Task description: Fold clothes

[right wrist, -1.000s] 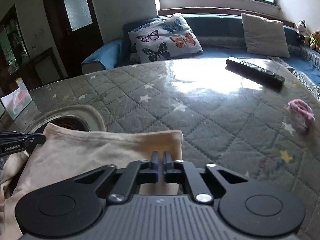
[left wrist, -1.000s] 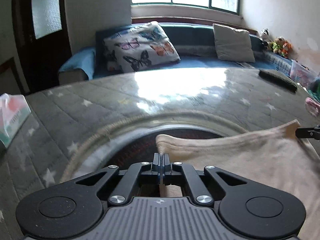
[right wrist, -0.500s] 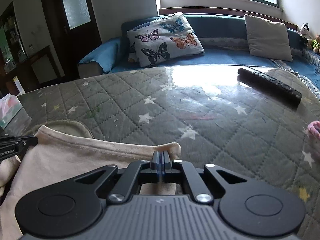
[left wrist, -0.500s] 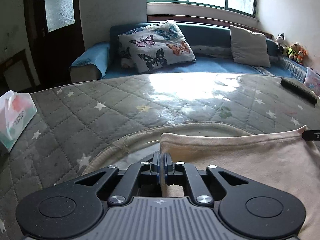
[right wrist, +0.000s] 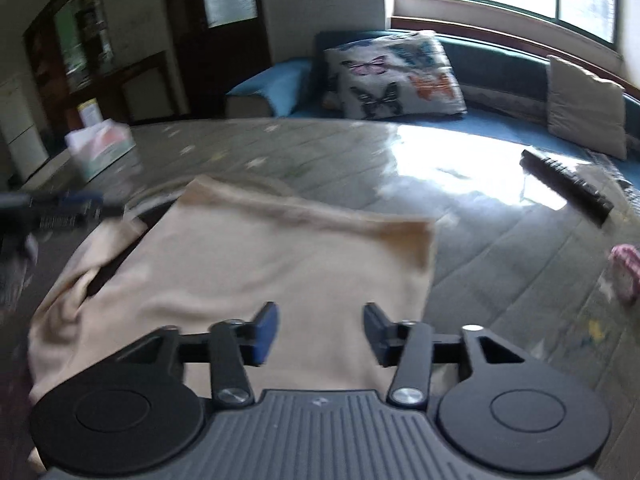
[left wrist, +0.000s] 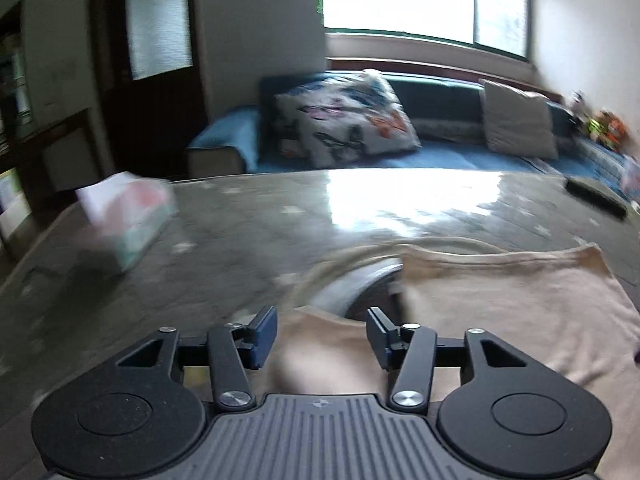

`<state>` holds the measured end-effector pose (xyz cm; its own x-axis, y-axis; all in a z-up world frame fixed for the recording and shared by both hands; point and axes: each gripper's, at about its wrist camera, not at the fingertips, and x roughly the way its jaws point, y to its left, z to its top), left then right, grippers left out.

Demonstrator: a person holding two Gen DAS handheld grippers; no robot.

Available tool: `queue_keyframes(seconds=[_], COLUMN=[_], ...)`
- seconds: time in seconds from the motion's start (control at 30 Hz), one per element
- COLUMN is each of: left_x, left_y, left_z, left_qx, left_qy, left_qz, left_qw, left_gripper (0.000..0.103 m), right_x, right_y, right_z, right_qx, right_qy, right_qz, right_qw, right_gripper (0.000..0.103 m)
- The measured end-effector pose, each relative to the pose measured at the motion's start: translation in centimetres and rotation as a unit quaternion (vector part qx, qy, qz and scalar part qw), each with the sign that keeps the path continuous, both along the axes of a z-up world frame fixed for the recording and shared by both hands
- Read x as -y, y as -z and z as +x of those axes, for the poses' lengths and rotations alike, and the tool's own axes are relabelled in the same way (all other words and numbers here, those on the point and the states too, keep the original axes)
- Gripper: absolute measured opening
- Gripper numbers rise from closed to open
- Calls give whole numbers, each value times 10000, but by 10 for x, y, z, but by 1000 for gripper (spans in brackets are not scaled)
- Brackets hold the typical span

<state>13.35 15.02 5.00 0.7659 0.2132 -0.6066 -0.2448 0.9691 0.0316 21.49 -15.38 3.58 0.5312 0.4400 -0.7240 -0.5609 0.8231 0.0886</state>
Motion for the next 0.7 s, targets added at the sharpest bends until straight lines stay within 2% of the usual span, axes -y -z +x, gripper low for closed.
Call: queue_keyframes(seconds=[0.07, 0.13, 0.23, 0.33, 0.4, 0.5, 0.6, 0.7], left_x=[-13, -21, -17, 3, 18, 32, 34, 34], left_y=[0, 2, 4, 8, 12, 20, 27, 36], left_z=[-13, -23, -37, -38, -32, -15, 7, 24], left_qx=[-2, -49, -101, -121, -159, -246, -371, -496], left_qy=[-170, -231, 2, 437, 753, 972, 979, 933], left_qz=[-19, -55, -21, 55, 153, 238, 105, 55], left_qw=[9999, 9997, 9999, 9990, 9969, 9947, 9944, 9944], left_gripper=[55, 55, 53, 52, 51, 47, 45, 39], right_x=[-2, -3, -5, -7, -9, -10, -9, -8], right_y=[6, 13, 23, 29, 31, 34, 35, 36], right_z=[-19, -34, -48, -61, -67, -70, -70, -70], right_qx=[32, 45, 113, 392, 490, 605, 610, 616], right_qy=[-106, -119, -79, -79, -99, -135, -97, -92], right_qz=[-16, 50, 56, -77, -109, -133, -78, -45], right_qw=[9999, 9999, 9999, 9992, 9987, 9980, 9981, 9980], right_gripper=[53, 63, 64, 67, 76, 79, 81, 85])
